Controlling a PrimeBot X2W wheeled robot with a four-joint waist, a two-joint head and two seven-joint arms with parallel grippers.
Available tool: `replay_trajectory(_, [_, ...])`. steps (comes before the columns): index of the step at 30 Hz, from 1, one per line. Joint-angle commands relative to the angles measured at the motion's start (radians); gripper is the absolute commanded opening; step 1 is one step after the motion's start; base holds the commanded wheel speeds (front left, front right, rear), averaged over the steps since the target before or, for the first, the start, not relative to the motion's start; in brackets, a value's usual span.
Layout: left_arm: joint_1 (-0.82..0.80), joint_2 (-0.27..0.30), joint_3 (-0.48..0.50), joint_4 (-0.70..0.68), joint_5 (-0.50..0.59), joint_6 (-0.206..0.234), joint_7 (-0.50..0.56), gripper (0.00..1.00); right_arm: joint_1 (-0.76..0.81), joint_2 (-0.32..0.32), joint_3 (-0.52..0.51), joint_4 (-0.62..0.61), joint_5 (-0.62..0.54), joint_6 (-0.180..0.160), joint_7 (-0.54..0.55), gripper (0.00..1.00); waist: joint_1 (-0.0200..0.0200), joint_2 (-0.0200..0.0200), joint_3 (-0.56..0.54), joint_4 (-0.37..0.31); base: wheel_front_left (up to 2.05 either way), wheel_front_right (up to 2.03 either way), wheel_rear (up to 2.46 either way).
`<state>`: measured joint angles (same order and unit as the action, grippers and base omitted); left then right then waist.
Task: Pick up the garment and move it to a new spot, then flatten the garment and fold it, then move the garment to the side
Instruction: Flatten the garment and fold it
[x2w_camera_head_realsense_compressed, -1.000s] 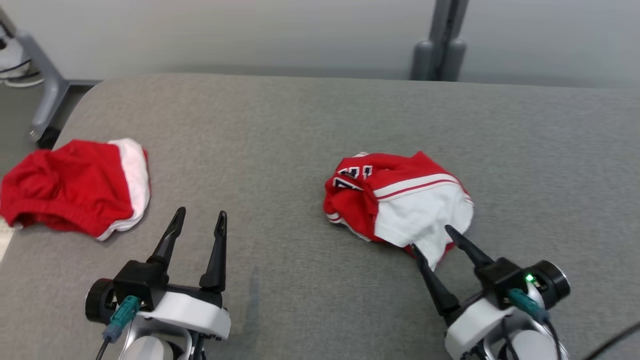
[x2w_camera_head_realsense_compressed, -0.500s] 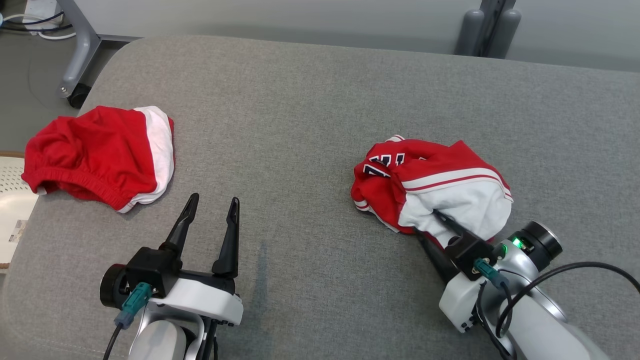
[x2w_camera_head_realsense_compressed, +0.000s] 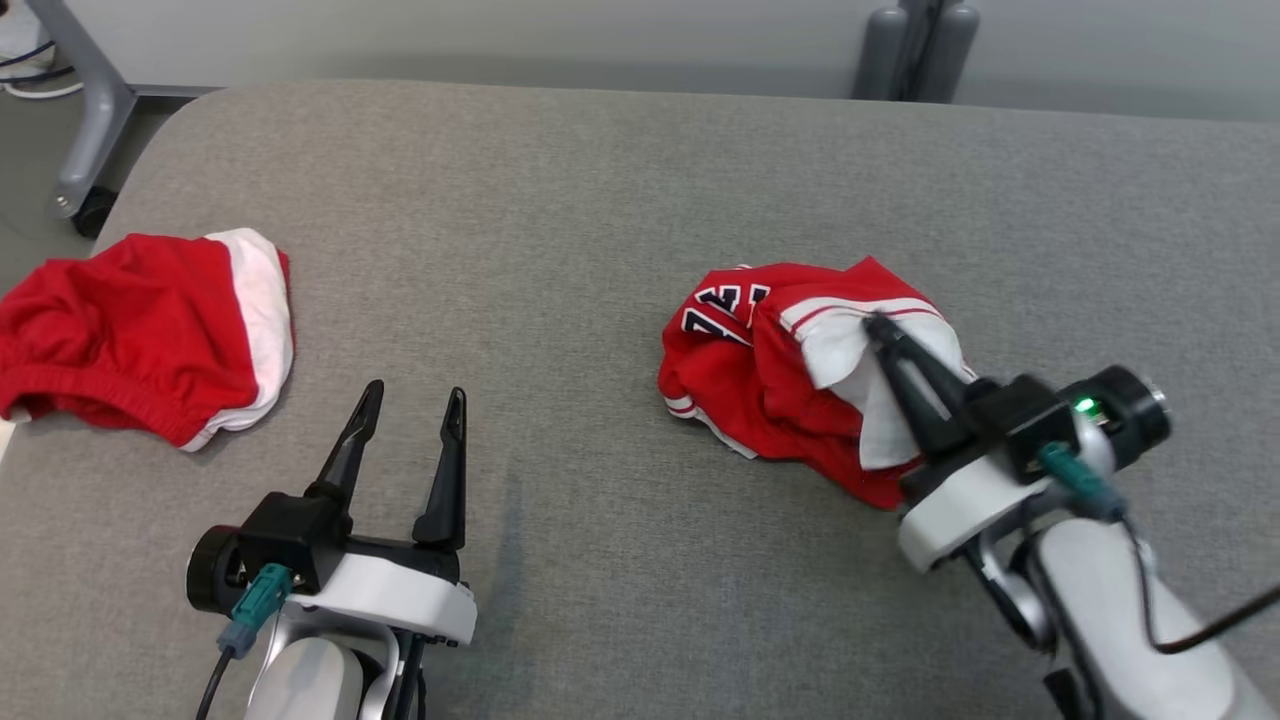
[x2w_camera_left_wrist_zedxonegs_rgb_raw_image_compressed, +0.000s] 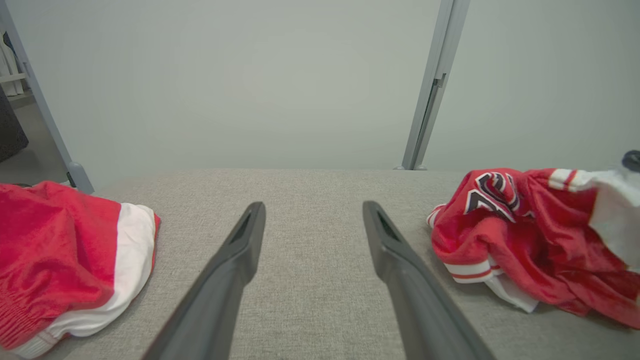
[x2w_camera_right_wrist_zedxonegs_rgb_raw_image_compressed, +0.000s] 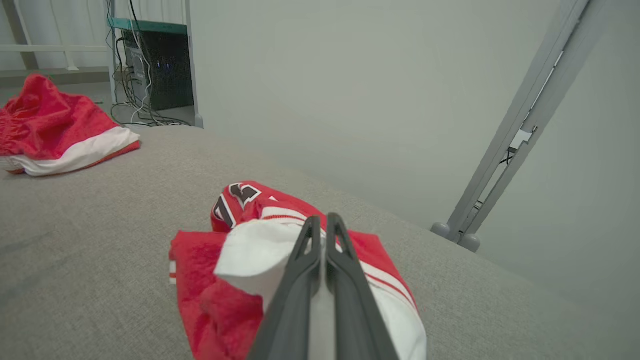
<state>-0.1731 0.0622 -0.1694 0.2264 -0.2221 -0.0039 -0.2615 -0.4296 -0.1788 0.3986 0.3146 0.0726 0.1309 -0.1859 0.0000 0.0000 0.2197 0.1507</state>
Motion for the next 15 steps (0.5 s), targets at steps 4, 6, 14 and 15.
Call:
replay_trajectory(4, [-0.026,0.009,0.000,-0.009,0.003,-0.002,-0.004,1.00,0.039,-0.002,-0.122,-0.056,0.012,0.000,0.011,0.00,0.0000,0.0000,0.012,-0.022,0.00,0.00,0.00])
replay_trajectory(6, [-0.027,0.010,-0.002,-0.012,0.004,-0.003,-0.004,1.00,0.057,-0.001,-0.191,-0.071,0.016,0.000,0.017,0.00,0.0000,0.0000,0.019,-0.029,0.00,0.00,0.00])
replay_trajectory(14, [-0.051,0.010,-0.017,-0.019,0.010,-0.009,-0.005,1.00,0.096,-0.002,-0.437,0.021,0.054,0.000,0.016,0.00,0.0000,0.0000,0.058,-0.033,0.00,0.00,0.00])
replay_trajectory(15, [-0.052,0.009,-0.019,-0.018,0.009,-0.010,-0.005,1.00,0.098,-0.004,-0.457,0.046,0.057,0.000,0.014,0.00,0.0000,0.0000,0.062,-0.032,0.00,0.00,0.00])
